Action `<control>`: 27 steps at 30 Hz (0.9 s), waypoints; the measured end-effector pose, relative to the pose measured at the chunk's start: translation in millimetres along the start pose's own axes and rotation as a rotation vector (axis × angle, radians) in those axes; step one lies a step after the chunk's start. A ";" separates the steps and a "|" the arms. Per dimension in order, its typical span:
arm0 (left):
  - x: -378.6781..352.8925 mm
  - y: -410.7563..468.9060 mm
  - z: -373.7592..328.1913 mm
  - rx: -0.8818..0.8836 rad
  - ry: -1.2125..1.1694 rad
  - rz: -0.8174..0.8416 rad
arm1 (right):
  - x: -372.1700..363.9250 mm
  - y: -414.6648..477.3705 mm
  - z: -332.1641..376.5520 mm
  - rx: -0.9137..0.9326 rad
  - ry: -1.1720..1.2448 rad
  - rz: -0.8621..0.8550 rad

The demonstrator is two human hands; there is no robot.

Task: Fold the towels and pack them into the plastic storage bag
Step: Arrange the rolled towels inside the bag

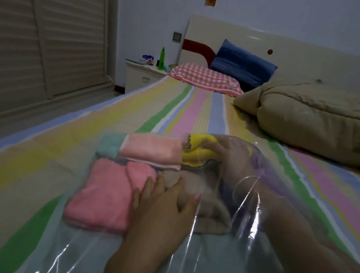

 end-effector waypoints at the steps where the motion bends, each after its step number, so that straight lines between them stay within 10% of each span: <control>1: 0.1 0.3 0.4 0.002 0.011 -0.003 | -12.1 4.0 3.3 0.065 -0.005 0.049; 5: -2.7 2.3 3.9 0.015 0.033 0.005 | -34.2 9.9 9.3 0.275 -0.332 0.034; 11: -9.3 1.8 6.8 0.034 0.066 0.009 | -32.3 2.4 12.3 0.076 -0.704 -0.055; 17: -15.3 -0.2 7.0 0.036 0.140 0.029 | -20.3 -4.8 1.7 -0.252 -0.531 0.015; 22: -17.6 1.4 10.3 0.043 0.178 0.018 | -61.3 8.3 -14.3 -0.172 0.046 0.251; 27: -20.2 2.3 12.1 0.047 0.186 0.022 | -59.5 9.3 -10.5 -0.109 -0.275 0.338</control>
Point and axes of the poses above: each hand's wrist, its own y-axis towards the middle knuckle, its own x-axis out of the back of the hand, z = x × y, the point moved 9 cm from there along y, towards the middle knuckle, and after that the axes turned 5 degrees about -x, right-handed, at the moved point
